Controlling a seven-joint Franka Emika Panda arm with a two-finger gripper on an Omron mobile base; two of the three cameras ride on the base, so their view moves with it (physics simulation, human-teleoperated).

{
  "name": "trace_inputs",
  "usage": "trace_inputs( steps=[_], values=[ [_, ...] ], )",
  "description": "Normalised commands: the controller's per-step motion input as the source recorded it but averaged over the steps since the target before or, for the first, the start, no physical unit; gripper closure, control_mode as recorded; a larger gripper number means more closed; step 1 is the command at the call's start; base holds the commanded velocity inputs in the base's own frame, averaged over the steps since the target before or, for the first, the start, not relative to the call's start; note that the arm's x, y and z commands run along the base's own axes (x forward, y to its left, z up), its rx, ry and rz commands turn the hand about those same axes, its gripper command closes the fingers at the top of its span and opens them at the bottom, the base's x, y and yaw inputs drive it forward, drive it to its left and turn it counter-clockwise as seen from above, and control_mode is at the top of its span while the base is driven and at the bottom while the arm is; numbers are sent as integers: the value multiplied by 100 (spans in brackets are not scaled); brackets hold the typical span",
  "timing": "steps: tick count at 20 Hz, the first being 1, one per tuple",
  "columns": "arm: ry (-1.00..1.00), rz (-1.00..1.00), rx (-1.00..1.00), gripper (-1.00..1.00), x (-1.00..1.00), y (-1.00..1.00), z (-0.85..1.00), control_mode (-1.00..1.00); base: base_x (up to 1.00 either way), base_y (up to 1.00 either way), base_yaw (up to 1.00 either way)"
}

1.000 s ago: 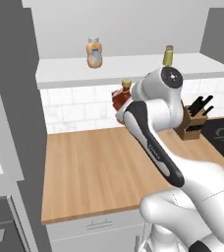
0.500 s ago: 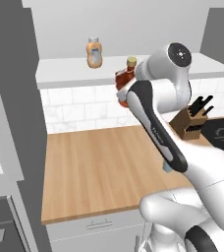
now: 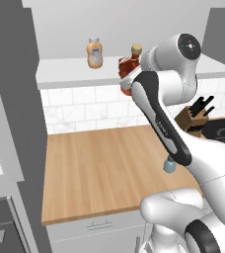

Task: Put the shaker and condiment bottle from the counter next to their counterparts in the cabinet.

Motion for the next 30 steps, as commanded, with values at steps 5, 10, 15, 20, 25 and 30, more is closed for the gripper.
trace_inputs(
  steps=[5, 10, 15, 20, 25, 30],
  values=[
    [-2, -2, 0, 100, 36, -8, 4, -100, 0, 0, 0],
    [0, -2, 1, 100, 45, -20, 15, -100, 0, 0, 0],
    [0, 0, 4, 100, 17, -23, 38, -100, 0, 0, 0],
    [0, 0, 0, 100, 0, -5, 41, -100, 0, 0, 0],
    [1, 0, 0, 100, 6, 0, 5, -100, 0, 0, 0],
    [7, 0, 0, 100, 14, 0, -45, -100, 0, 0, 0]
  ],
)
